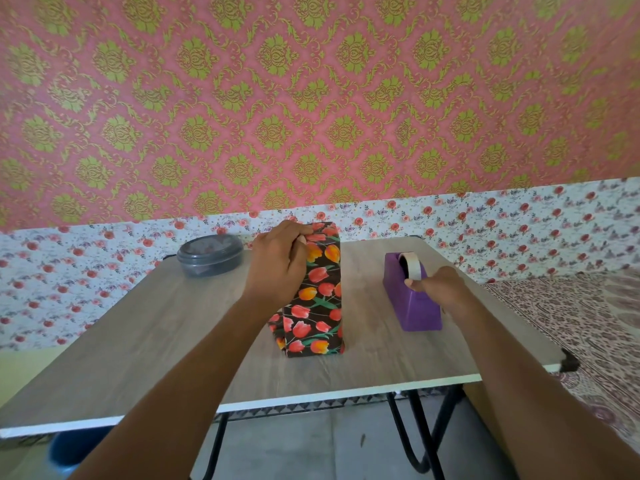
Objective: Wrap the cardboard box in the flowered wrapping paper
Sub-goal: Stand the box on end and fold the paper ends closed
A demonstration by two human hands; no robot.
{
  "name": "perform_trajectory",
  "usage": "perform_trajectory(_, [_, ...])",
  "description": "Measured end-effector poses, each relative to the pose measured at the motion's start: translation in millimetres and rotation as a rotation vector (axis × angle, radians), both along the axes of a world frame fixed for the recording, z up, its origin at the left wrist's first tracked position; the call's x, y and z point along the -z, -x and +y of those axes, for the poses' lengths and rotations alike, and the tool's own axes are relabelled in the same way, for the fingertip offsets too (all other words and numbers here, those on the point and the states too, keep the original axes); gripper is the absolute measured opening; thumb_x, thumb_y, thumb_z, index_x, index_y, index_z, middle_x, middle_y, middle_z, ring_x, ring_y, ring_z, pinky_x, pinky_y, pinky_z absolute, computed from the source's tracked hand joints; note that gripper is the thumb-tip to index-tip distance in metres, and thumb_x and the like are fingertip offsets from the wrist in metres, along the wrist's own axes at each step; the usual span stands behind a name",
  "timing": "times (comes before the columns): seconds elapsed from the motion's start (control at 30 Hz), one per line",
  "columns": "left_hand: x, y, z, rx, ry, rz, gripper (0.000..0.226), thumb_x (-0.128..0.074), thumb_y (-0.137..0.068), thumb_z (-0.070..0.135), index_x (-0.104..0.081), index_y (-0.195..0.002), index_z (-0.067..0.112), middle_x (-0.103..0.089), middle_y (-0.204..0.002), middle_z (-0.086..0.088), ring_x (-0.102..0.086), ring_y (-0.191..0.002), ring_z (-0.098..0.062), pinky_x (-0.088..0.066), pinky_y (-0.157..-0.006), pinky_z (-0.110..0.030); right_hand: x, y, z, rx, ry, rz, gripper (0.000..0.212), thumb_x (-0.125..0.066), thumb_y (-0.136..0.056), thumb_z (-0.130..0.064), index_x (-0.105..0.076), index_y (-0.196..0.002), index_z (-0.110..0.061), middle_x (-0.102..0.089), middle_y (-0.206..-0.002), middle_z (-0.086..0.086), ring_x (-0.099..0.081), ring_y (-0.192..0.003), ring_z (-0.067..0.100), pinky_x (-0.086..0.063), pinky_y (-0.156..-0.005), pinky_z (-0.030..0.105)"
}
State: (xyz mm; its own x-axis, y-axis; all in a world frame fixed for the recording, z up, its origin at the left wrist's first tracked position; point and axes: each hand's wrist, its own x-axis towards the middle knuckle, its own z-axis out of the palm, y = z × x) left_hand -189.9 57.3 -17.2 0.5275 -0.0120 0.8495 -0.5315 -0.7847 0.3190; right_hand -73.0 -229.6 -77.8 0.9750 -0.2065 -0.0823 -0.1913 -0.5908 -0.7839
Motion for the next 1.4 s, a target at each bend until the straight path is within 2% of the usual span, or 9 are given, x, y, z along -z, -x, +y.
perform_trajectory(0.17, [-0.2, -2.7, -0.7, 0.008, 0.024, -0.004, 0.032, -0.043, -0.100, 0.016, -0.071, -0.112, 0.007, -0.066, -0.084, -0.002, -0.062, -0.069, -0.018, -0.052, -0.061, -0.041, 5.1, 2.5, 9.7, 0.106, -0.071, -0.082, 0.053, -0.084, -0.083, -0.038, -0.055, -0.116, -0.008, -0.046, -0.134, 0.022, -0.058, -0.112, 0.041, -0.053, -0.095, 0.048])
perform_trajectory(0.4, [0.0, -1.2, -1.4, 0.008, 0.013, -0.029, 0.032, -0.043, -0.100, 0.017, -0.071, -0.113, 0.008, -0.067, -0.089, 0.001, -0.062, -0.075, -0.013, -0.047, -0.065, -0.027, 8.7, 12.3, 26.7, 0.225, -0.135, -0.192, 0.042, -0.084, -0.085, -0.024, -0.050, -0.102, -0.005, -0.029, -0.137, 0.022, -0.051, -0.116, 0.046, -0.053, -0.090, 0.045])
perform_trajectory(0.53, [-0.1, -0.2, -1.8, 0.007, 0.025, -0.018, 0.031, -0.044, -0.100, 0.015, -0.070, -0.114, 0.007, -0.067, -0.086, -0.003, -0.062, -0.072, -0.018, -0.051, -0.063, -0.038, 14.9, 24.0, 35.3, 0.338, -0.201, -0.274, 0.044, -0.087, -0.081, -0.026, -0.052, -0.094, -0.002, -0.032, -0.136, 0.025, -0.044, -0.118, 0.043, -0.051, -0.084, 0.045])
perform_trajectory(0.67, [0.0, 2.4, -2.6, 0.003, 0.017, -0.018, 0.033, -0.043, -0.099, 0.017, -0.070, -0.115, 0.007, -0.068, -0.091, -0.003, -0.063, -0.076, -0.018, -0.053, -0.066, -0.040, 32.1, 31.4, 30.2, 0.410, -0.312, -0.355, 0.051, -0.080, -0.085, -0.041, -0.067, -0.101, 0.005, -0.050, -0.127, 0.023, -0.047, -0.087, 0.021, -0.044, -0.058, 0.029])
perform_trajectory(0.77, [0.2, 1.9, -1.0, -0.005, -0.012, -0.033, 0.033, -0.042, -0.101, 0.018, -0.070, -0.115, 0.007, -0.067, -0.090, -0.003, -0.062, -0.076, -0.017, -0.053, -0.066, -0.039, 52.6, 36.8, 28.0, 0.461, -0.420, -0.325, 0.039, -0.070, -0.095, -0.030, -0.069, -0.113, 0.005, -0.055, -0.127, 0.026, -0.062, -0.099, 0.037, -0.059, -0.076, 0.041])
perform_trajectory(0.9, [-0.6, 1.5, 1.0, 0.028, -0.007, 0.001, 0.031, -0.042, -0.101, 0.016, -0.069, -0.114, 0.007, -0.063, -0.084, -0.006, -0.060, -0.071, -0.022, -0.051, -0.063, -0.044, 70.2, 42.7, 29.5, 0.431, -0.434, -0.338, 0.032, -0.066, -0.098, -0.020, -0.070, -0.115, 0.007, -0.062, -0.121, 0.024, -0.066, -0.101, 0.040, -0.057, -0.082, 0.039])
perform_trajectory(1.0, [-3.7, 2.0, 2.7, 0.053, 0.023, 0.031, 0.030, -0.043, -0.101, 0.016, -0.070, -0.111, 0.007, -0.062, -0.085, -0.008, -0.060, -0.072, -0.026, -0.050, -0.064, -0.048, 69.7, 44.6, 32.5, 0.437, -0.436, -0.324, 0.033, -0.066, -0.098, -0.021, -0.070, -0.111, 0.009, -0.063, -0.117, 0.027, -0.065, -0.101, 0.042, -0.057, -0.090, 0.050])
perform_trajectory(1.2, [-6.2, 5.5, 0.7, 0.070, 0.071, 0.097, 0.031, -0.042, -0.100, 0.019, -0.069, -0.113, 0.009, -0.063, -0.089, -0.007, -0.061, -0.075, -0.029, -0.053, -0.067, -0.052, 68.7, 45.1, 29.8, 0.422, -0.452, -0.288, 0.029, -0.066, -0.096, -0.014, -0.069, -0.113, 0.009, -0.064, -0.114, 0.029, -0.065, -0.102, 0.041, -0.058, -0.089, 0.050])
perform_trajectory(1.4, [-8.7, 3.2, 2.3, 0.054, 0.084, 0.149, 0.028, -0.044, -0.102, 0.015, -0.068, -0.114, 0.008, -0.063, -0.093, -0.009, -0.061, -0.080, -0.027, -0.054, -0.071, -0.050, 76.3, 61.2, 32.3, 0.416, -0.451, -0.312, 0.017, -0.064, -0.093, -0.003, -0.065, -0.103, 0.011, -0.066, -0.108, 0.026, -0.067, -0.098, 0.037, -0.049, -0.070, 0.031])
